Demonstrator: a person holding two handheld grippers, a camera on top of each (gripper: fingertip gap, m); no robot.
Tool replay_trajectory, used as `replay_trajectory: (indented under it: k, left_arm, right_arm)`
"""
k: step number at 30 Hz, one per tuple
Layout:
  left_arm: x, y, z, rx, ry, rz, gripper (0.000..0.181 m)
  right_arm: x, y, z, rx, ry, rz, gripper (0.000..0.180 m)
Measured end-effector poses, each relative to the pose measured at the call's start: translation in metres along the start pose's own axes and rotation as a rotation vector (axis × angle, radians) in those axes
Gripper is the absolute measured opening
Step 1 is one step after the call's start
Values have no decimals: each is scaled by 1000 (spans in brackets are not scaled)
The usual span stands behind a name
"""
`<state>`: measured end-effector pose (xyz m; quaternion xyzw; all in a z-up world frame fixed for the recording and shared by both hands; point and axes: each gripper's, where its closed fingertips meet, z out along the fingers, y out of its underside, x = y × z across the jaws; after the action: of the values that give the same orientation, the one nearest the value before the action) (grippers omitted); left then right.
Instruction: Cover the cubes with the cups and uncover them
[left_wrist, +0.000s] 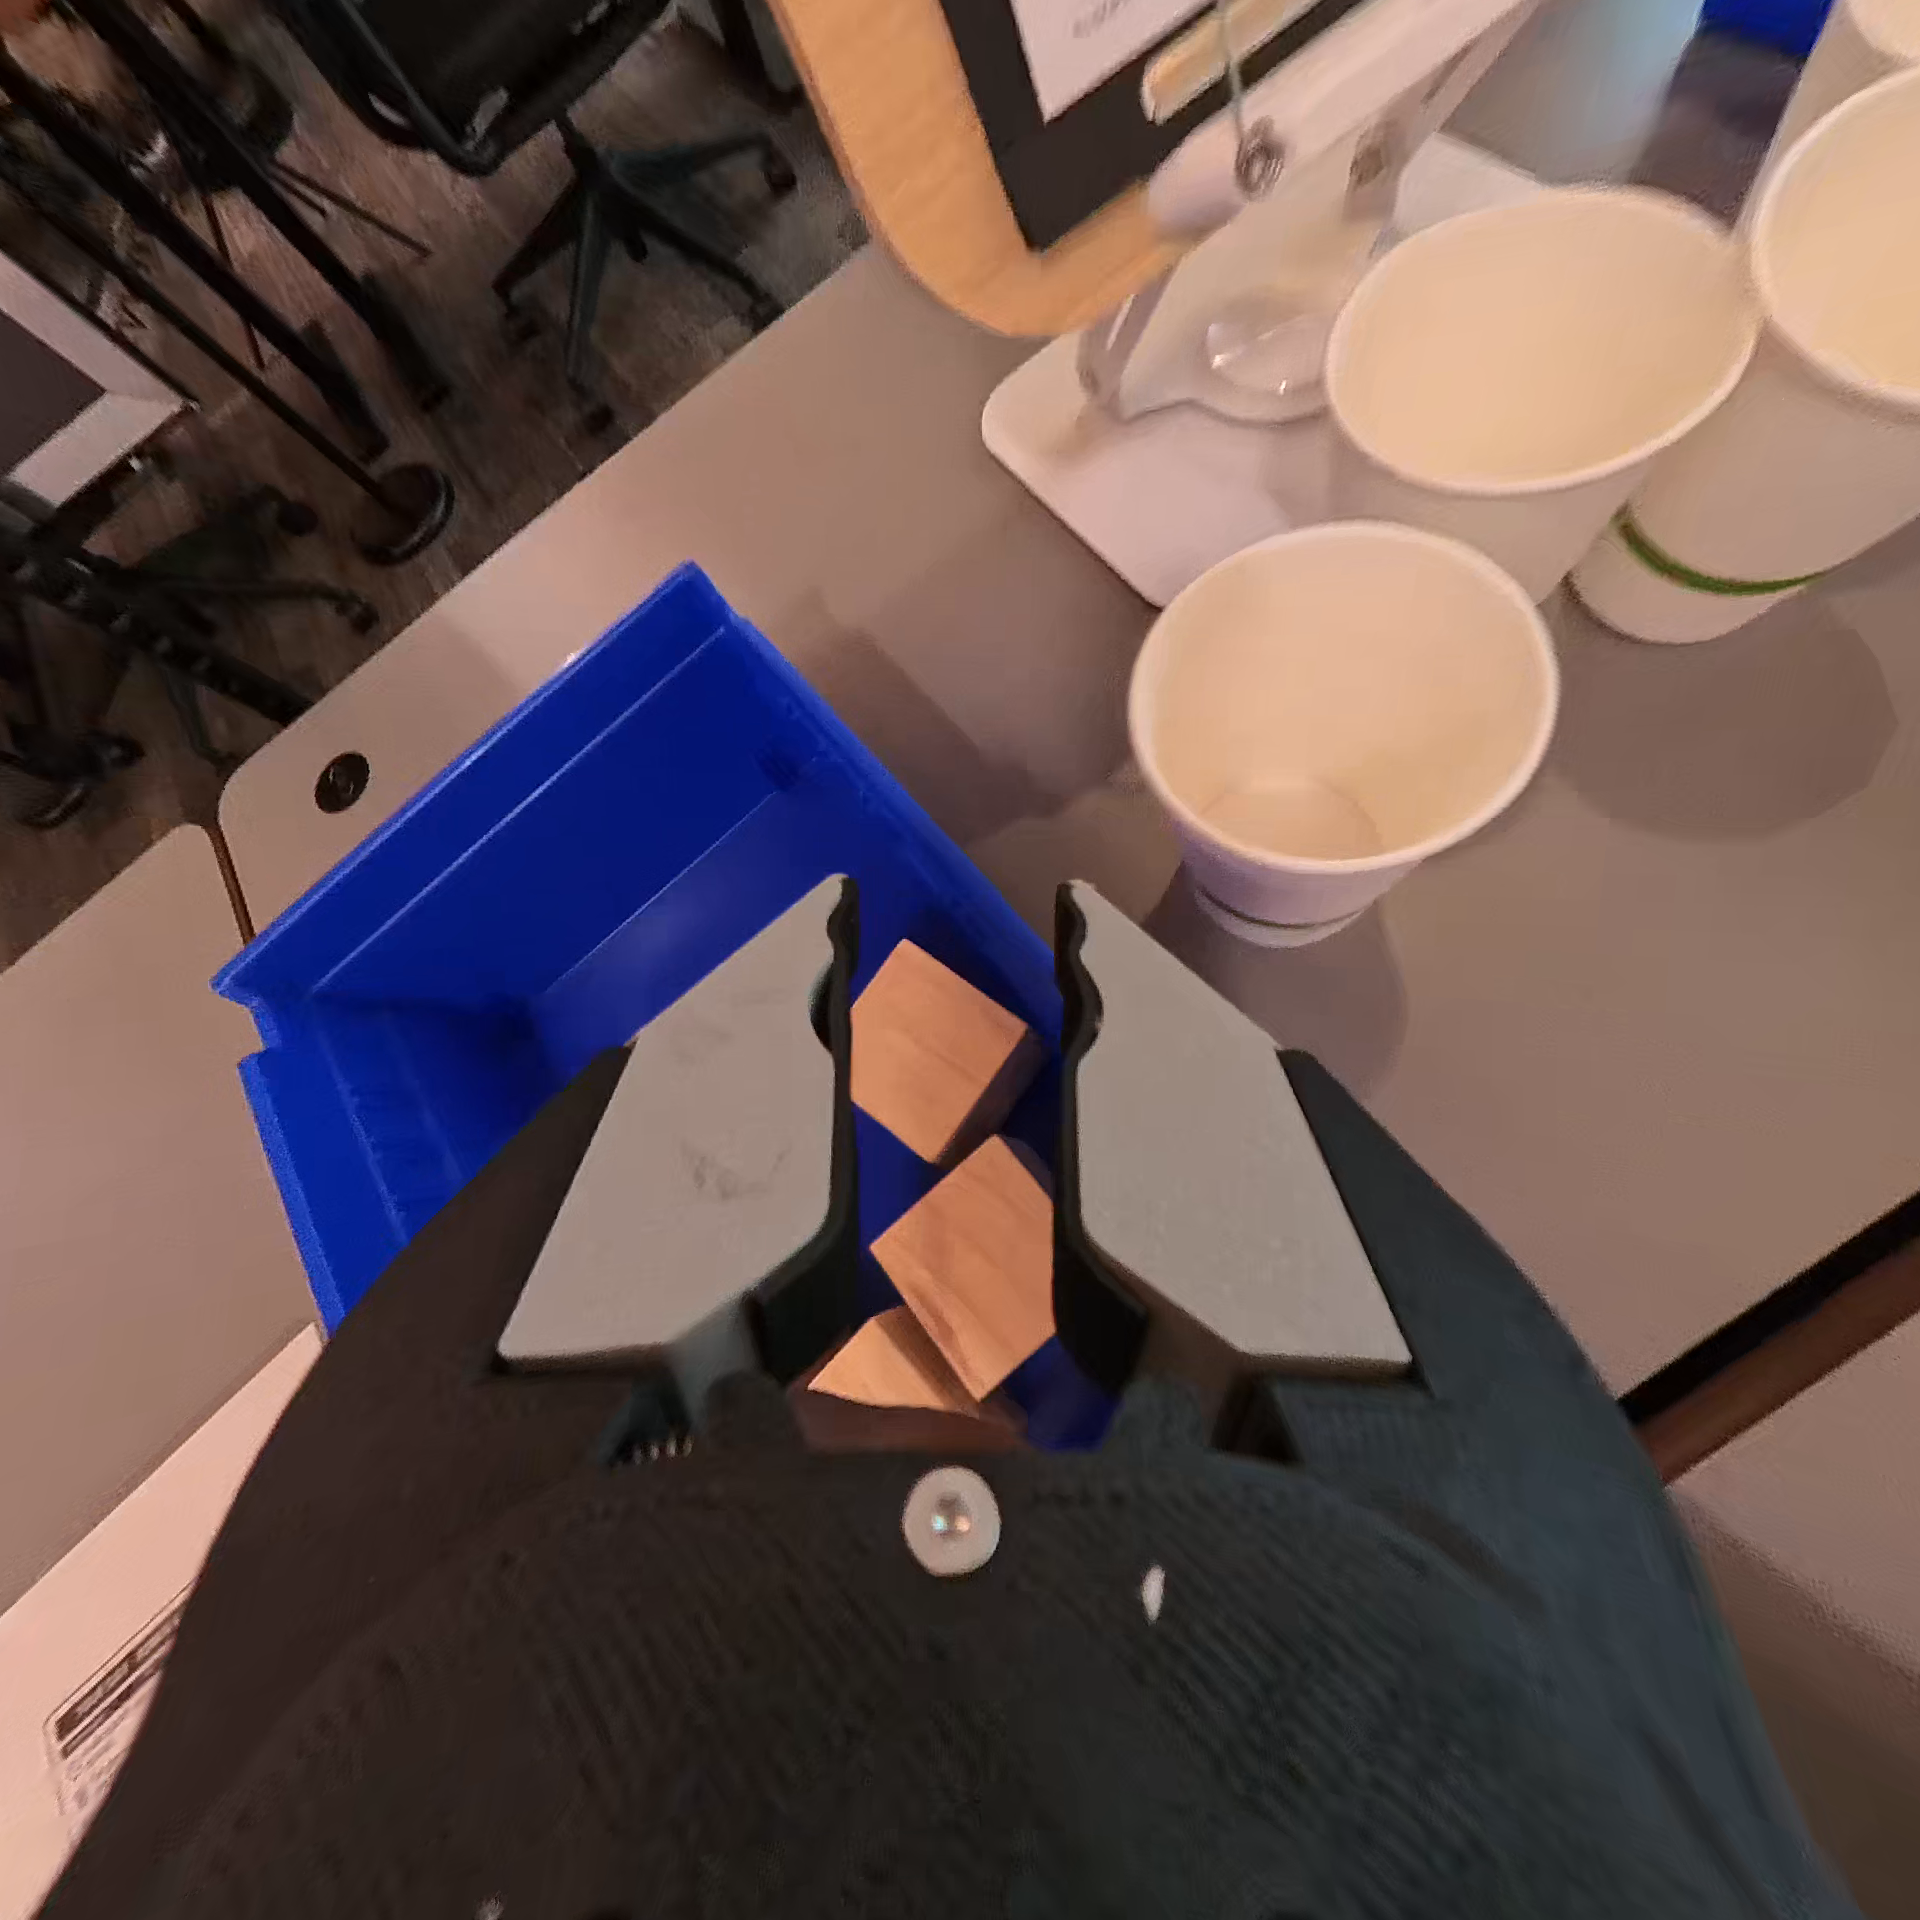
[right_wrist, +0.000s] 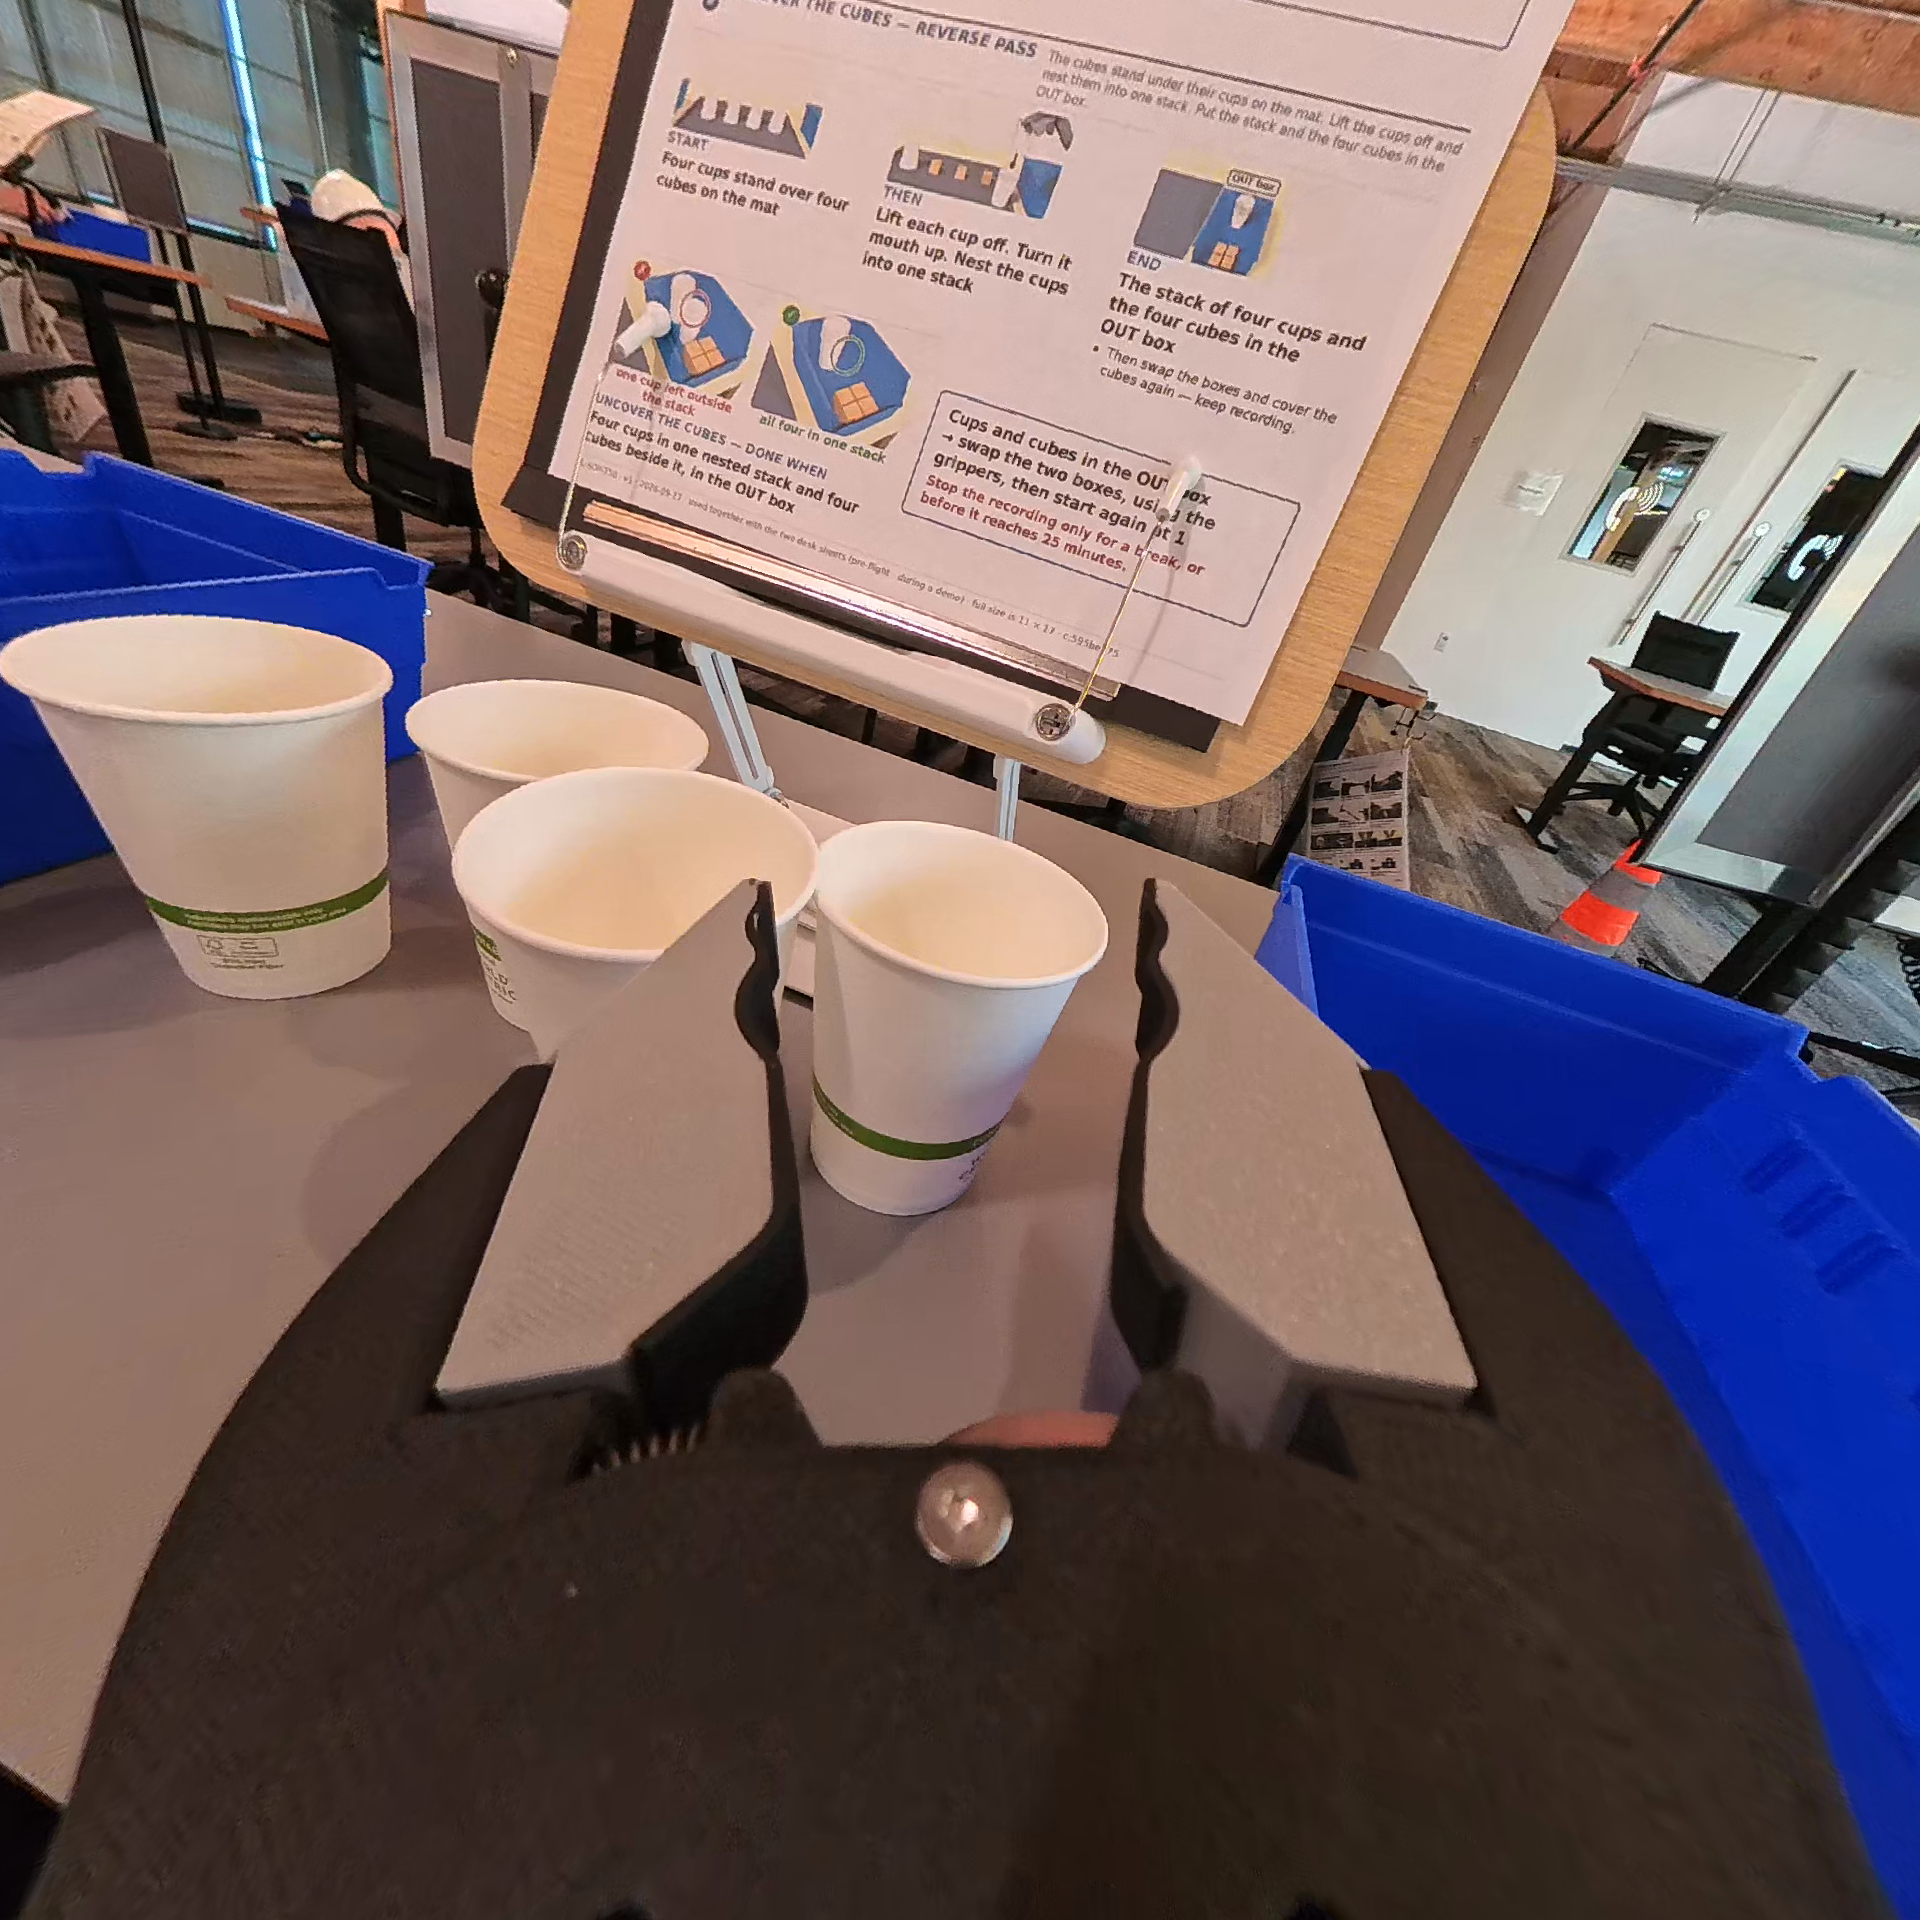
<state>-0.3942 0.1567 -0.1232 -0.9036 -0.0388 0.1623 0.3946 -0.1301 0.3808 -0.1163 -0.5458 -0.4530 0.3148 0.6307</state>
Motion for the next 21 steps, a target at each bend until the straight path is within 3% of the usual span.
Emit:
replay_trajectory:
  k: [10,21]
  left_arm:
    - [-20,51,22,-160,32,-50,53]
    - [-18,72,42,-234,106,-33,65]
  right_arm:
    - [-4,5,3,-16,-10,-8,67]
    - [-6,6,4,-22,-14,-17,67]
